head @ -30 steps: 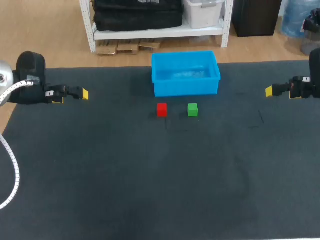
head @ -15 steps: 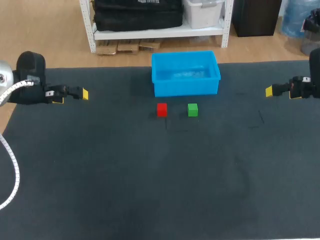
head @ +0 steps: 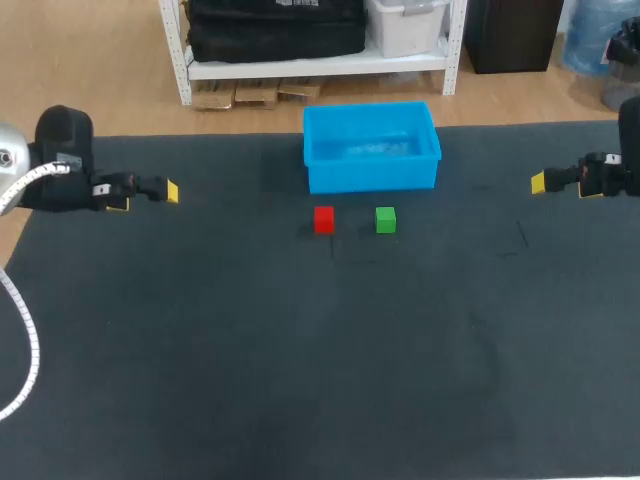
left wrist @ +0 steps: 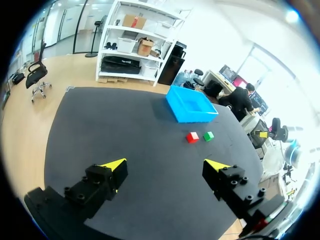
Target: Use the left arm to pick the red cube and place it into the blue plastic box first, then use the right arm to grasp the green cube and put it into the same blue plastic box after the first action is fully finished.
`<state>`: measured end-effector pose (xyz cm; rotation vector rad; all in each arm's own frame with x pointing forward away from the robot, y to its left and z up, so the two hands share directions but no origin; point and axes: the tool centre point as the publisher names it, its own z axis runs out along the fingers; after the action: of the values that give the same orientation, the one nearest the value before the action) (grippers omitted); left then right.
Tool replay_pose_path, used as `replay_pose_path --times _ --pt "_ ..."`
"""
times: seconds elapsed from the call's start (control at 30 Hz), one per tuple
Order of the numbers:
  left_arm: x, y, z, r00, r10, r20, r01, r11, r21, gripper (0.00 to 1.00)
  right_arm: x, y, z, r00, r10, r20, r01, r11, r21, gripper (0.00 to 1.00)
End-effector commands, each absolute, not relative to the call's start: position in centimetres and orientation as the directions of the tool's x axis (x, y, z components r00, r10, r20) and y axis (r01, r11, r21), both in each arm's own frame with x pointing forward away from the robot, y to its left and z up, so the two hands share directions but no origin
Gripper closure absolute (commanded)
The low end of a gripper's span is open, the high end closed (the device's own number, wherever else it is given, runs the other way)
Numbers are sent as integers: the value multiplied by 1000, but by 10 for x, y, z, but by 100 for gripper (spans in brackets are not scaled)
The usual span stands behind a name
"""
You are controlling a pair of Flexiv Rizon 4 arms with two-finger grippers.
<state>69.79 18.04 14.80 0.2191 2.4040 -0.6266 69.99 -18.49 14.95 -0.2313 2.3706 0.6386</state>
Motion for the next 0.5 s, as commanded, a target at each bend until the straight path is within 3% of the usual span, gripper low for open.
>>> replay_pose_path --times 0.03,0.5 --pt "701 174 152 -801 11 -599 277 893 -354 0 700 -185 150 -765 1 -644 -322 866 383 0" --pt "715 164 164 -868 28 -496 189 942 -277 0 700 -185 150 -765 1 -644 -322 866 383 0"
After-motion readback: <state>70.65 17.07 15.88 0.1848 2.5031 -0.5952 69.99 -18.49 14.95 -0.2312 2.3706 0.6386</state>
